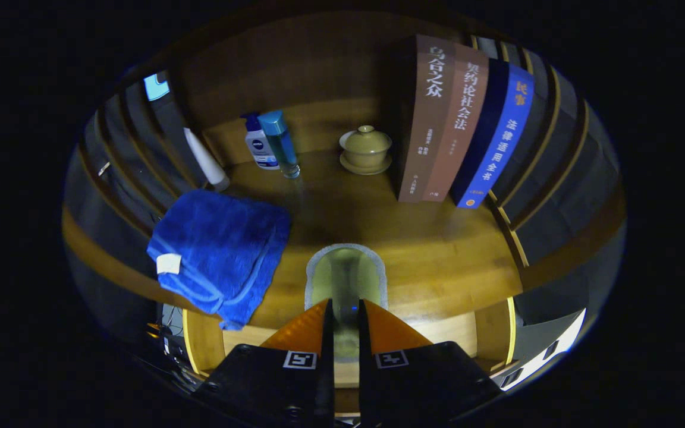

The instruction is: Pull open the drawer, take out the items inside it, and place them on the countertop above the cabinet.

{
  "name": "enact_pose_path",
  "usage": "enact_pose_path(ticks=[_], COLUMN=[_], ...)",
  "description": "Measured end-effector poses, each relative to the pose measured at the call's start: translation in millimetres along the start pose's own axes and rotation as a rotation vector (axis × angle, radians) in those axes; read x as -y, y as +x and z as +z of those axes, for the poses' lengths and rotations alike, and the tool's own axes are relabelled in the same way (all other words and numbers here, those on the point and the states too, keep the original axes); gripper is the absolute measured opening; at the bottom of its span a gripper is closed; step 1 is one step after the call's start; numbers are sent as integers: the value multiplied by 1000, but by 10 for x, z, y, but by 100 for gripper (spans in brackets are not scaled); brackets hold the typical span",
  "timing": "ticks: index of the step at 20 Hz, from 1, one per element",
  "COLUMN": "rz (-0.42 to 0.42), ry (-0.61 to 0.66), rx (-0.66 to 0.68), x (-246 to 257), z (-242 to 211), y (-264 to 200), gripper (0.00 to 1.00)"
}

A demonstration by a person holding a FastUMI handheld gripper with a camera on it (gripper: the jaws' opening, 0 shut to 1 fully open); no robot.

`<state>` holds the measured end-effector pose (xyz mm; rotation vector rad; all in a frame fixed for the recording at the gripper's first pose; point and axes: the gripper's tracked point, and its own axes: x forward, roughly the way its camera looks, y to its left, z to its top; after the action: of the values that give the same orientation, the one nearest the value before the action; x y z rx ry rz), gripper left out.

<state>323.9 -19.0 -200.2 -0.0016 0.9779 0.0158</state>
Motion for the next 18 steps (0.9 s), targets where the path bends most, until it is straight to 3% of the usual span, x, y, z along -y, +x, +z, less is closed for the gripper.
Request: enact_pose_path(ticks=[11,14,18], rz=[-20,-9,-18], ry=[-16,-11,-42], rx=[-46,-53,-9], x=[-6,-30,-11], z=[240,224,263], y=[409,390,312], gripper=[21,26,86])
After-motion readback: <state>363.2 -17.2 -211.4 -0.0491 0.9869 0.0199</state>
